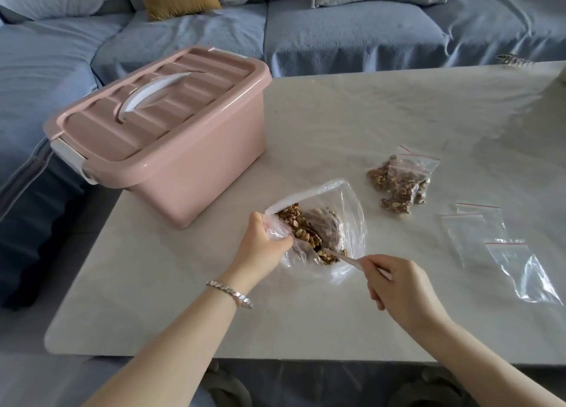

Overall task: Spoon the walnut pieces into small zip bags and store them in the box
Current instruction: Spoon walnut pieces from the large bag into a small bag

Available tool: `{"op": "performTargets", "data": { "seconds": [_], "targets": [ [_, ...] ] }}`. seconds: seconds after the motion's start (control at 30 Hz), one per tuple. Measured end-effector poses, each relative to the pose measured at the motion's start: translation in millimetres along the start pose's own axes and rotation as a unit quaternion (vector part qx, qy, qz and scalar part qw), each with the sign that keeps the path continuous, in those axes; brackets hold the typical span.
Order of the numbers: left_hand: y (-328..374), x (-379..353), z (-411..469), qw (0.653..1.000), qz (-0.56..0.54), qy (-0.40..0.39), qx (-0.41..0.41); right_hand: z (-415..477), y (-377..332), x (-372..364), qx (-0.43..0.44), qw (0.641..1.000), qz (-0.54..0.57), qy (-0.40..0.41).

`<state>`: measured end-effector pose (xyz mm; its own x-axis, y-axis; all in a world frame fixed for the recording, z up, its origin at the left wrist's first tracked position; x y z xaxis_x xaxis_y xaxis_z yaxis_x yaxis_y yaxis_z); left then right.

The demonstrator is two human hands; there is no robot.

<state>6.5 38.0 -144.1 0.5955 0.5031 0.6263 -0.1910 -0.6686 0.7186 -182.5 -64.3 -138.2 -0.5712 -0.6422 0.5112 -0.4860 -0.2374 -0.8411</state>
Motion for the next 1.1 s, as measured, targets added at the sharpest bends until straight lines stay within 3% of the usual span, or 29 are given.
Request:
{"op": "performTargets", "data": {
  "seconds": [0.13,0.37,0.53,0.73,1.1],
  "targets": [
    [-7,15,-6,0.999,0.033,0.034,0.01,7,4,5,-0.12,0.983,0.136,-0.023],
    [5,49,-44,0.972,0.045,0.169,-0.159,18,2,22,-0.168,0.954,0.249,0.019],
    [36,38,-51,0.966,-0.003,0.098,-0.239,22,-6,46,-0.171,0.938,0.298,0.05],
    [46,14,-23,0.978,0.078,0.02,-0.194,32,-30,88,-0.141,0.943,0.292,0.069],
    [43,-2,-15,0.963,0.151,-0.005,-0.223,50,-62,101,-0.123,0.98,0.142,-0.061]
  ]
}}
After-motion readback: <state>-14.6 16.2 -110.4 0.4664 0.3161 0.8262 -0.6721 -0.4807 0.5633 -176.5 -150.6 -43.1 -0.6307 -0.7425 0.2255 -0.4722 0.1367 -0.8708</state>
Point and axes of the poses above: each hand's wrist, its own z-axis towards the middle knuckle, its own x-axis out of the back of the hand, y = z × x, the point moved 3 cm from there along z, towards the middle knuckle, and after that the axes turned 6 degrees about z, right-handed, at the moved point
